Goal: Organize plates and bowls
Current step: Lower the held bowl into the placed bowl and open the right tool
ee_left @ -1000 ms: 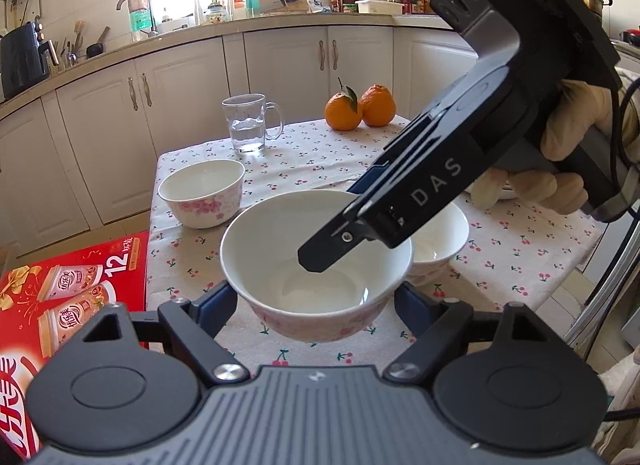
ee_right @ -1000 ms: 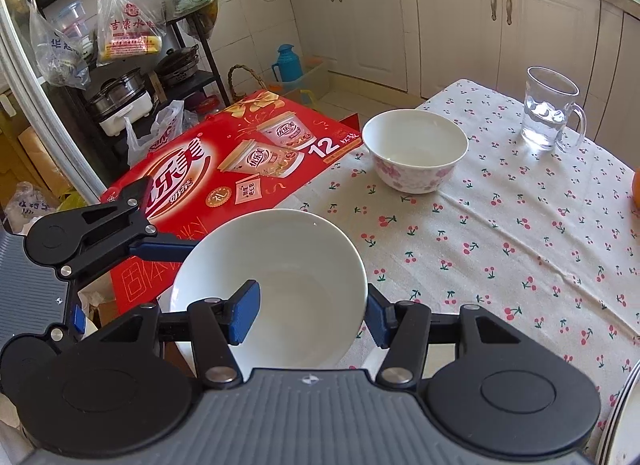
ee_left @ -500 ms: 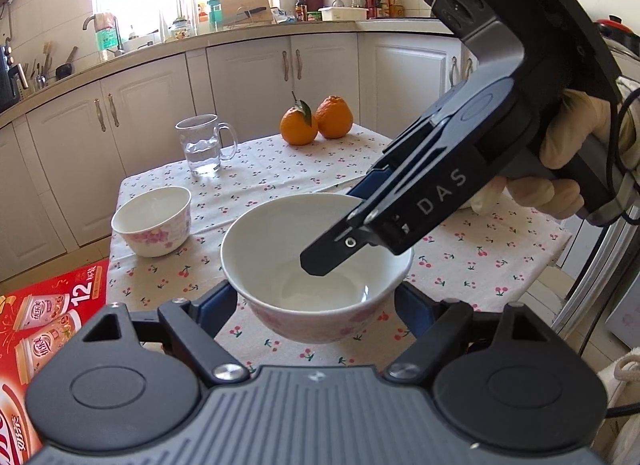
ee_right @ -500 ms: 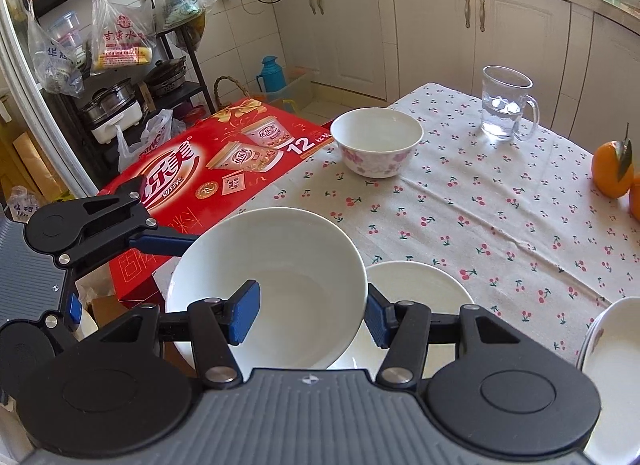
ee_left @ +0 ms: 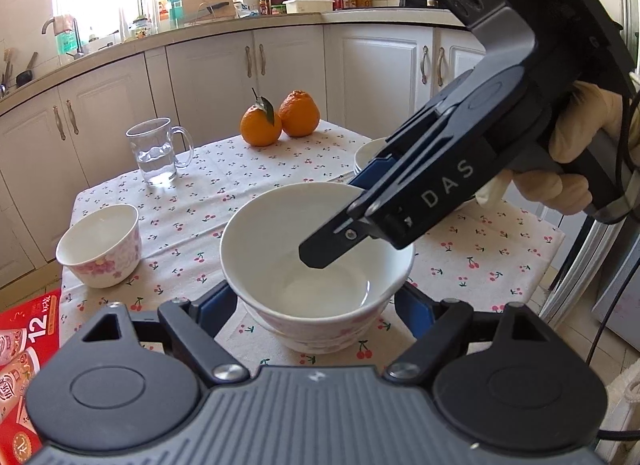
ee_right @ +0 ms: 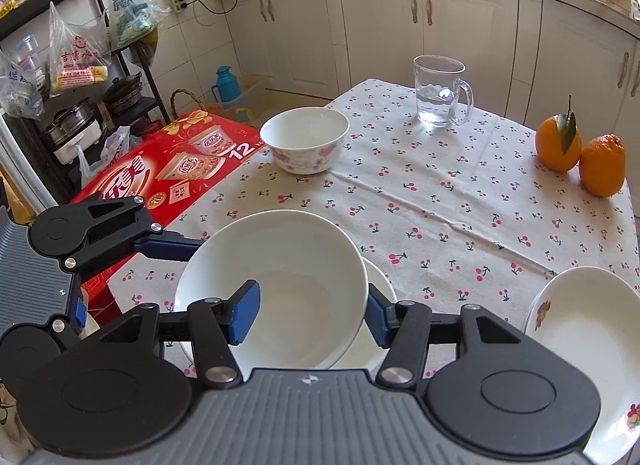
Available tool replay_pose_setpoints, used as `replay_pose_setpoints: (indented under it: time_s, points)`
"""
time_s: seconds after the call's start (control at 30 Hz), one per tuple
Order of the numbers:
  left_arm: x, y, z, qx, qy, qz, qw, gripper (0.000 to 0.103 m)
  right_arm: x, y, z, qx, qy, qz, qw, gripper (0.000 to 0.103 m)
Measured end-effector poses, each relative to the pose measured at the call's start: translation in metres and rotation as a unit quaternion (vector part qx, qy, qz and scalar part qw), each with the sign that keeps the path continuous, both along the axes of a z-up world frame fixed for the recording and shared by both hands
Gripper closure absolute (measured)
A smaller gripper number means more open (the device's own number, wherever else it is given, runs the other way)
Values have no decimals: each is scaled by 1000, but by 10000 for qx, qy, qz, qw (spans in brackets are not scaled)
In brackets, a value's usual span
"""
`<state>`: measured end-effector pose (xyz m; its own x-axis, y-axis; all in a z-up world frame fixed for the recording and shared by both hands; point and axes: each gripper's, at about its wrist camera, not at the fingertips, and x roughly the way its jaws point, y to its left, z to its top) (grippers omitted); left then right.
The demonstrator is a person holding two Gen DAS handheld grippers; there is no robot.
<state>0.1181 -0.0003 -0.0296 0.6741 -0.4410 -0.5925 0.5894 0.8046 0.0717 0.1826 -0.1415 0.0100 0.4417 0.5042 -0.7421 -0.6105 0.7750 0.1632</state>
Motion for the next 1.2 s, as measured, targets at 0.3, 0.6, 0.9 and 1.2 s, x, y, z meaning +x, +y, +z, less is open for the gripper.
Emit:
replay_pose_setpoints:
  time_s: [0.3,0.6,0.9,1.2]
  points:
    - [14,-3,-8,-38,178,3,9998,18,15,-2,-12,-65,95,-112,9999,42]
    - [19,-4,-12,-7,281,-18,9996,17,19,-3,-21,-100,158,-142,9997,42]
    - [22,-1,-14,-126,399,-22,9991,17,17,-1,-22,-130,63,-105,9998,42]
    - [23,1,-14,-171,418,-30,9990,16,14,-1,-22,-179,-61,-86,9998,37]
